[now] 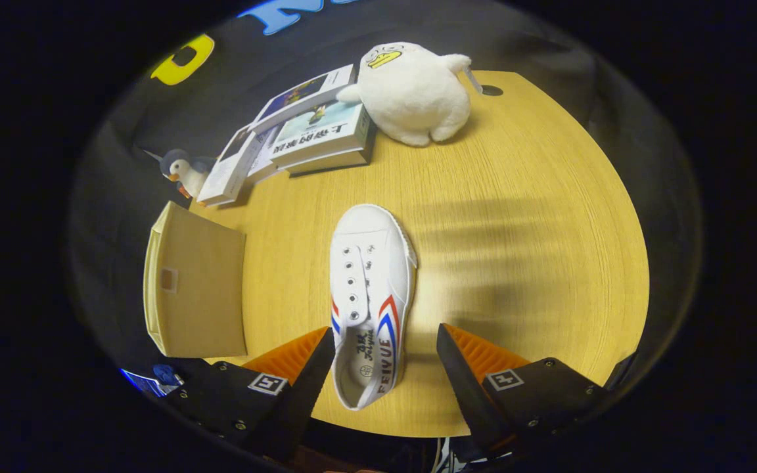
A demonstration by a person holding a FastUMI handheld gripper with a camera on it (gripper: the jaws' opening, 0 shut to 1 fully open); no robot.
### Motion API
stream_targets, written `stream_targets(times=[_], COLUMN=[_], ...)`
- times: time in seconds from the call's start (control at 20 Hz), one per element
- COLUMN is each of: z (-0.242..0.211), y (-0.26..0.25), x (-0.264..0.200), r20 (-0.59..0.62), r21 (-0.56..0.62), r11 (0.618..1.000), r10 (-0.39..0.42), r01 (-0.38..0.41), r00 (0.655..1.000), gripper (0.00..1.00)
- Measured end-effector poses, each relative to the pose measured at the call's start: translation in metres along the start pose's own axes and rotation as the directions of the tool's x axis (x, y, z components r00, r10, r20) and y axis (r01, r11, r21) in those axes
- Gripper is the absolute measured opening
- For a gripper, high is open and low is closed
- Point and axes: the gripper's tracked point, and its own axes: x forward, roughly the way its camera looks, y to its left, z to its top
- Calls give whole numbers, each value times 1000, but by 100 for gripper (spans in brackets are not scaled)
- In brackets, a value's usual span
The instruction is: Open the storage box then place both shoes into the box .Put the left shoe in first, then the right shoe, with the right side of both shoes facing outward in a uniform manner.
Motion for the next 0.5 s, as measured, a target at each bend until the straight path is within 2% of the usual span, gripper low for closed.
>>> stream_targets(times=[0.25, 0.35, 0.45, 0.5], z=[-14, -16, -12, -9], y=[-18, -18, -11, -9], x=[32, 42, 47, 47], r20=[-54, -63, -62, -60], r21=[-128, -149, -146, -150], r11=[988, 985, 988, 988], r10=[-91, -98, -60, -54], r01=[84, 88, 50, 45], r00=[994, 993, 996, 997], gripper=[88, 88, 88, 79])
